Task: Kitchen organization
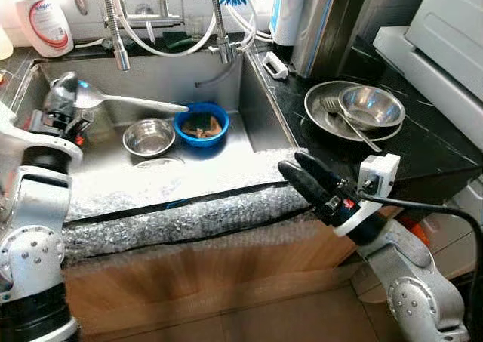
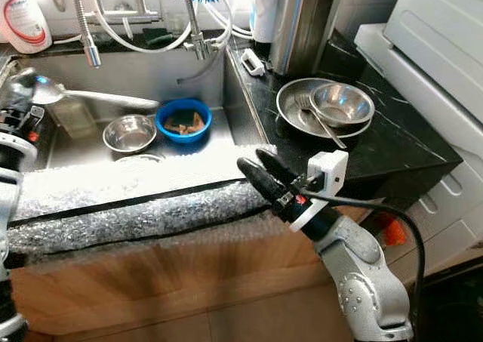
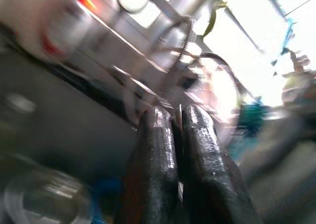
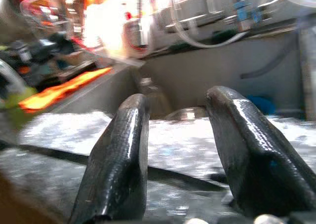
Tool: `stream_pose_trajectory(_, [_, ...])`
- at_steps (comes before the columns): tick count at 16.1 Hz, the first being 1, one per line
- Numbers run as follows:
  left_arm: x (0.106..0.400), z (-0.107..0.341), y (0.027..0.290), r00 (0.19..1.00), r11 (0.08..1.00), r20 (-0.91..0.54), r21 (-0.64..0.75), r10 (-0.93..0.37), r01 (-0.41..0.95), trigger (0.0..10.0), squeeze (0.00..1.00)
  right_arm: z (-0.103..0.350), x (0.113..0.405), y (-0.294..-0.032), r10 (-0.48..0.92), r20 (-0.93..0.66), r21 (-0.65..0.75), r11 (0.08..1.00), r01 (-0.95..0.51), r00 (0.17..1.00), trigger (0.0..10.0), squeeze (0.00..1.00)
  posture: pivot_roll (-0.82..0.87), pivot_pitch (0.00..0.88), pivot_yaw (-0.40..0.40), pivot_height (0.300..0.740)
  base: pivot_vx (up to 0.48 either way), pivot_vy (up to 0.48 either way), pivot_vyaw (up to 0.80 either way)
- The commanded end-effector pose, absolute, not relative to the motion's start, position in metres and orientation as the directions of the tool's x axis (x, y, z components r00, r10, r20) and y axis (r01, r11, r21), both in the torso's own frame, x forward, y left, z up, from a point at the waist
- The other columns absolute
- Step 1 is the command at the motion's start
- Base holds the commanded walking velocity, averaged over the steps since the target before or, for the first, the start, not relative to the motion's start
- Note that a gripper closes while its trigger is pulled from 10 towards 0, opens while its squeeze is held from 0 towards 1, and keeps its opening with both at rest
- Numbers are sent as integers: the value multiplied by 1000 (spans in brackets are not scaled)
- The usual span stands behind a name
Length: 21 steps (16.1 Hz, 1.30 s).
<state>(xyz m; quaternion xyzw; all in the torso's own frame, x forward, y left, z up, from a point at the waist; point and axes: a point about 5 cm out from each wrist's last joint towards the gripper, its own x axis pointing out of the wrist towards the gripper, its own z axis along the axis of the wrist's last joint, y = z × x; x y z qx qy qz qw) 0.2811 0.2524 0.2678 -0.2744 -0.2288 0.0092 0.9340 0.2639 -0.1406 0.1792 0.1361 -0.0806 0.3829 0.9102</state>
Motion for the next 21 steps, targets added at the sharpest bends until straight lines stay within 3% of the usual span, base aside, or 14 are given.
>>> stream_pose_trajectory(1, [281,273,261,877,907,438,-421,198,6,118,0,180,268,-147,612,237,119,753,-647,755,10000,0,52,128,-48,740,0,0,0])
stream_pose_trajectory(2, [281,274,264,870,938,445,-341,211,-54,118,0,180,270,-150,580,237,108,781,-615,779,10000,0,52,127,-49,740,0,0,0])
stream_pose_trajectory(3, [282,273,272,853,973,468,-111,231,-203,7882,0,180,272,-158,509,245,59,842,-536,825,10000,0,46,126,-46,740,0,0,0])
stream_pose_trajectory(4, [283,269,276,853,966,468,-3,229,-258,10000,0,179,272,-162,469,238,8,875,-484,851,10000,0,45,126,-46,740,0,0,0])
stream_pose_trajectory(5, [283,266,278,855,948,474,115,209,-296,10000,0,175,270,-163,445,226,-28,892,-451,866,10000,0,43,127,-44,740,0,0,0])
stream_pose_trajectory(7, [287,254,283,870,926,452,207,195,-315,10000,0,166,263,-165,386,215,-35,921,-388,897,10000,0,42,128,-40,740,0,0,0])
stream_pose_trajectory(11, [296,228,285,894,925,395,214,211,-313,10000,0,165,260,-174,262,250,-61,965,-255,932,10000,0,34,132,-34,740,0,0,0])
stream_pose_trajectory(15, [314,219,284,919,928,341,238,195,-286,10000,0,163,259,-170,265,253,-67,964,-257,930,10000,0,34,127,-27,740,0,0,0])
stream_pose_trajectory(21, [314,196,290,952,925,253,291,171,-243,10000,0,161,262,-167,272,251,-63,962,-264,929,10000,0,46,121,-24,740,0,0,0])
